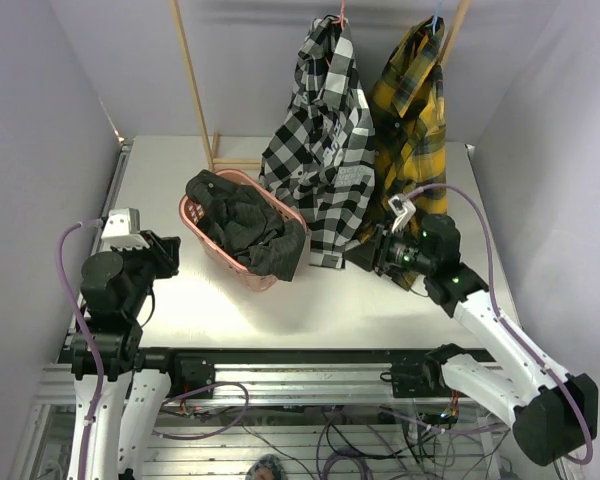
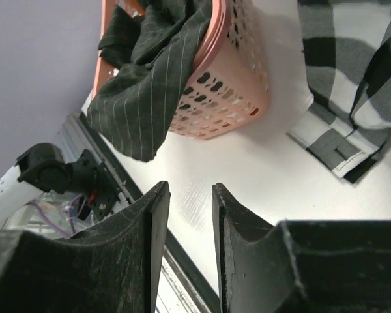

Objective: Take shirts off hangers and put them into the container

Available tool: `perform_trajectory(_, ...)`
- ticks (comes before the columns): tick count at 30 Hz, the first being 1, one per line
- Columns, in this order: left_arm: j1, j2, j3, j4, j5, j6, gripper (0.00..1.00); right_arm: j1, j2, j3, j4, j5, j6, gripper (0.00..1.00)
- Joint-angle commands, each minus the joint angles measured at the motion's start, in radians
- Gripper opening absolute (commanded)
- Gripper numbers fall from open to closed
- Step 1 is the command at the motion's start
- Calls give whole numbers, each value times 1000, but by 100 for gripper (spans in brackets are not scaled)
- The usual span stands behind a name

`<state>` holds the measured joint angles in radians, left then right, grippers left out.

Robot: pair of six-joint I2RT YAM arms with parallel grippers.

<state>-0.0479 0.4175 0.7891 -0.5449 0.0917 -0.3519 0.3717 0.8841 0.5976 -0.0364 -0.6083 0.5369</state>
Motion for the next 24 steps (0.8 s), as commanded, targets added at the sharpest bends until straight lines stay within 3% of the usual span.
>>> perform_trajectory(1, -5, 21, 8, -4, -19, -18, 36, 43, 62, 130, -155, 130, -120, 34)
perform_trajectory(4, -5, 32, 16, -15, -30, -26, 41, 92, 87, 187, -167, 163, -140, 36)
perform_trajectory(7, -6, 38, 25, -31, -56, -35, 55, 142, 112, 262, -189, 192, -161, 37)
perform_trajectory(11, -5, 40, 29, -39, -71, -41, 55, 182, 157, 371, -241, 237, -194, 37)
perform_trajectory(18, -6, 3, 3, 12, 29, -4, 52, 212, 242, 642, -313, 301, -260, 34)
perform_trajectory(24, -7, -2, -4, 24, 46, 5, 50, 212, 342, 930, -340, 459, -290, 33)
